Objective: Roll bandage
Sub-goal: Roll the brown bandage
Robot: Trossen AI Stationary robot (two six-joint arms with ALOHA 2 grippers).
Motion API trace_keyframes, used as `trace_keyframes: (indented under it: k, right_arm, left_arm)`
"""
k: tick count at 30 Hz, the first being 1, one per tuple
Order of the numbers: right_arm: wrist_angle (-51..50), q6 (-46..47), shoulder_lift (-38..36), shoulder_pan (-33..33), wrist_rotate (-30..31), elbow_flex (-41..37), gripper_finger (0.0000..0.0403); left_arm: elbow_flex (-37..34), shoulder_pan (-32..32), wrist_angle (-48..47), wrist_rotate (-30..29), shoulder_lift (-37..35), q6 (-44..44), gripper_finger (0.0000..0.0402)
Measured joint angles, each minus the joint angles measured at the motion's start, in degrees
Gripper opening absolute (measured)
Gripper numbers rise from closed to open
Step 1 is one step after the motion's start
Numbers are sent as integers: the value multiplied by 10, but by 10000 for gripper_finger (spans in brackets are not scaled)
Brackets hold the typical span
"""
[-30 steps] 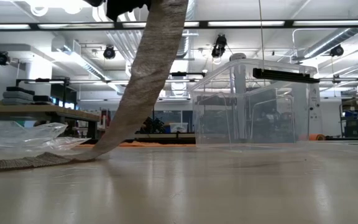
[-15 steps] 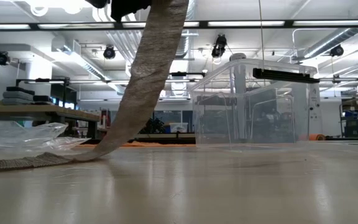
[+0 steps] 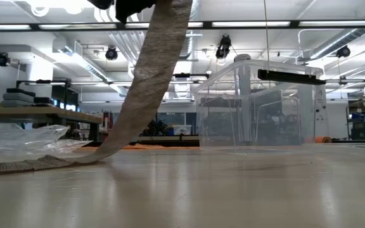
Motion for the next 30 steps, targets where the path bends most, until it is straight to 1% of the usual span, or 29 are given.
trace_keyframes:
  k: [8, 10, 12, 15, 18, 25, 27, 30]
  right_arm:
    - [-4, 13, 0, 0, 3, 0, 90]
    - [-5, 22, 0, 0, 3, 0, 96]
    - [-4, 43, -1, 0, 2, 0, 109]
    - [-4, 98, -3, 0, -2, 1, 143]
    - [-9, 166, -8, 1, -6, 1, 186]
    - [-46, 336, -50, 1, -4, 1, 289]
    - [-50, 380, -55, 1, -4, 1, 311]
    - [-61, 411, -58, 1, -3, 1, 331]
  left_arm:
    - [0, 0, 5, 2, 0, 2, 133]
    - [0, 0, 5, 2, 0, 3, 125]
    - [0, 0, 6, 2, 0, 7, 124]
    - [0, 0, 8, 1, 0, 30, 135]
    - [0, 0, 10, -3, 0, 63, 141]
    - [0, 1, 10, -11, -3, 204, 124]
    - [0, 1, 11, -11, -5, 249, 123]
    - [0, 1, 15, -9, -9, 329, 126]
